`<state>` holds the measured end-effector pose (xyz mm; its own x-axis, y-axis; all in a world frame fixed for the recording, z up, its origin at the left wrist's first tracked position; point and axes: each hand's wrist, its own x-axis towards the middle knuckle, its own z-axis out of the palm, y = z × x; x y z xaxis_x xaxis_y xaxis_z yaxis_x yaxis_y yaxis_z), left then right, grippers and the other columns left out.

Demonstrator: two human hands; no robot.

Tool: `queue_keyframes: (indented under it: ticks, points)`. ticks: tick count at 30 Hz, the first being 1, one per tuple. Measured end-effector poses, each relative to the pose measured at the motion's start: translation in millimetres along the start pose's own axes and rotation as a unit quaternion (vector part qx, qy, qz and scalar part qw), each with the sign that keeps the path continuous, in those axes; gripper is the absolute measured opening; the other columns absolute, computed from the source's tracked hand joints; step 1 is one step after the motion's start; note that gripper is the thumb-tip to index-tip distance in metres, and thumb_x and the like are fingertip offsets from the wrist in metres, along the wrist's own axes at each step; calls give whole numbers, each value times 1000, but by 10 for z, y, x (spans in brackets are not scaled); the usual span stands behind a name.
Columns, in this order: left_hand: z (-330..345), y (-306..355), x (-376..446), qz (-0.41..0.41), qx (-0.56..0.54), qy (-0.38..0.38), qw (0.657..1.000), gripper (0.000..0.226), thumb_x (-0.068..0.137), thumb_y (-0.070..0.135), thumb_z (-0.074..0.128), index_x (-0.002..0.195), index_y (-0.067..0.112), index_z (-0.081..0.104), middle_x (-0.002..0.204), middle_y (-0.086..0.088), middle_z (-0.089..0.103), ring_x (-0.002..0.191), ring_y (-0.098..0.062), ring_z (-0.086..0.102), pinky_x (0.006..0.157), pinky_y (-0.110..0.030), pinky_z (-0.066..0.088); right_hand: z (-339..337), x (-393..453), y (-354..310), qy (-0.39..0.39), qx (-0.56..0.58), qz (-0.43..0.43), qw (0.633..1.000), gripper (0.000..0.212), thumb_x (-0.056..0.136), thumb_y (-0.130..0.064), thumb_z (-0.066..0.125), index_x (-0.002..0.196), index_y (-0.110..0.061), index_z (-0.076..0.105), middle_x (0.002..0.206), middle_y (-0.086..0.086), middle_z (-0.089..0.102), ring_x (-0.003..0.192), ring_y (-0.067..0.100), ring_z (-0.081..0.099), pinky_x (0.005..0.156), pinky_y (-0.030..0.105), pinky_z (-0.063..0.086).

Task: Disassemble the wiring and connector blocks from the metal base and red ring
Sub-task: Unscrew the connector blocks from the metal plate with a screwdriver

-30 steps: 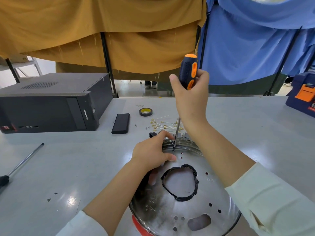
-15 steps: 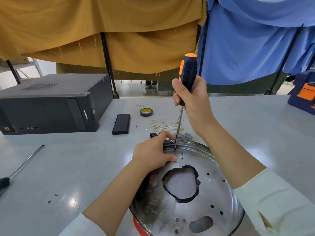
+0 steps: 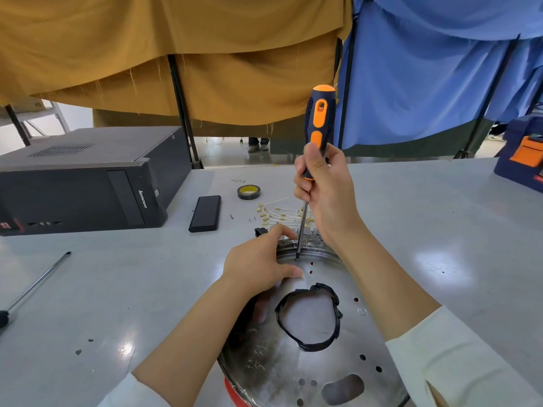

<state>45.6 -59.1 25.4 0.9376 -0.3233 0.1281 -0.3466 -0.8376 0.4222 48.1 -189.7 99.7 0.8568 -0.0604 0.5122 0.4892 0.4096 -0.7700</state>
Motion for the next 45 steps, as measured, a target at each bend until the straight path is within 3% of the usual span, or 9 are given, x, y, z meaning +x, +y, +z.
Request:
queue_keyframes:
  ticks: [4,9,15,21,26,29,34,40,45]
  points:
    - [0,-5,-5,-1,-1,-3,1000,50,67,59,68,94,57,25,66,13,62,59,12,43,51,-23,29,21,-27,23,-24,-13,-16,999,15,94,-28,50,99,-14,45,72,-3,55,54,9,39,48,20,34]
    - [6,-14,1,-2,0,0,1000,53,69,59,68,105,51,31,76,11,65,62,13,41,53,-21,29,49,-29,21,-54,27,23,998,41,96,-41,31,108,-10,55,74,-3,52,57,8,35,52,22,29]
    - [7,-8,4,-2,3,3,1000,51,68,60,67,102,53,30,69,13,62,60,12,43,52,-22,29,42,-48,2,-40,-19,1,999,17,93,-31,51,96,-16,44,69,-6,46,54,8,31,48,19,30]
    - [5,-3,11,-2,4,3,1000,53,68,61,68,105,51,31,71,14,60,60,11,43,53,-21,30,41,-54,25,-62,-7,21,998,40,95,-40,34,114,-13,56,74,-4,51,56,7,34,53,22,29]
    - [-2,2,5,0,4,5,1000,52,68,60,68,105,50,32,68,15,58,61,10,43,53,-22,30,42,-62,6,-36,-43,6,998,29,88,-40,55,101,-18,42,68,-4,42,52,7,31,47,20,29]
    - [-3,4,-4,-1,3,7,1000,51,69,60,68,105,50,33,63,14,56,59,10,44,52,-23,29,25,-63,21,-40,-23,1,999,19,93,-33,47,100,-15,45,70,-5,47,53,8,33,48,20,28]
    - [-5,5,-5,-3,3,6,1000,52,68,61,68,103,52,31,62,14,56,57,11,42,51,-22,28,24,-52,37,-45,-9,21,999,41,99,-41,29,115,-15,57,75,-6,52,55,6,34,51,23,26]
    - [-2,0,-1,-2,-3,2,1000,53,68,60,68,106,51,32,81,14,63,61,11,42,55,-19,30,18,-64,12,-10,-28,5,1000,20,96,-32,48,101,-16,39,70,-6,50,51,9,33,48,23,27]
    - [-8,4,-13,-3,-2,1,1000,51,69,59,68,104,51,32,69,13,60,61,11,43,53,-21,29,33,-66,24,-26,-13,8,1000,34,101,-37,29,102,-14,54,76,-3,52,55,8,37,51,23,29]
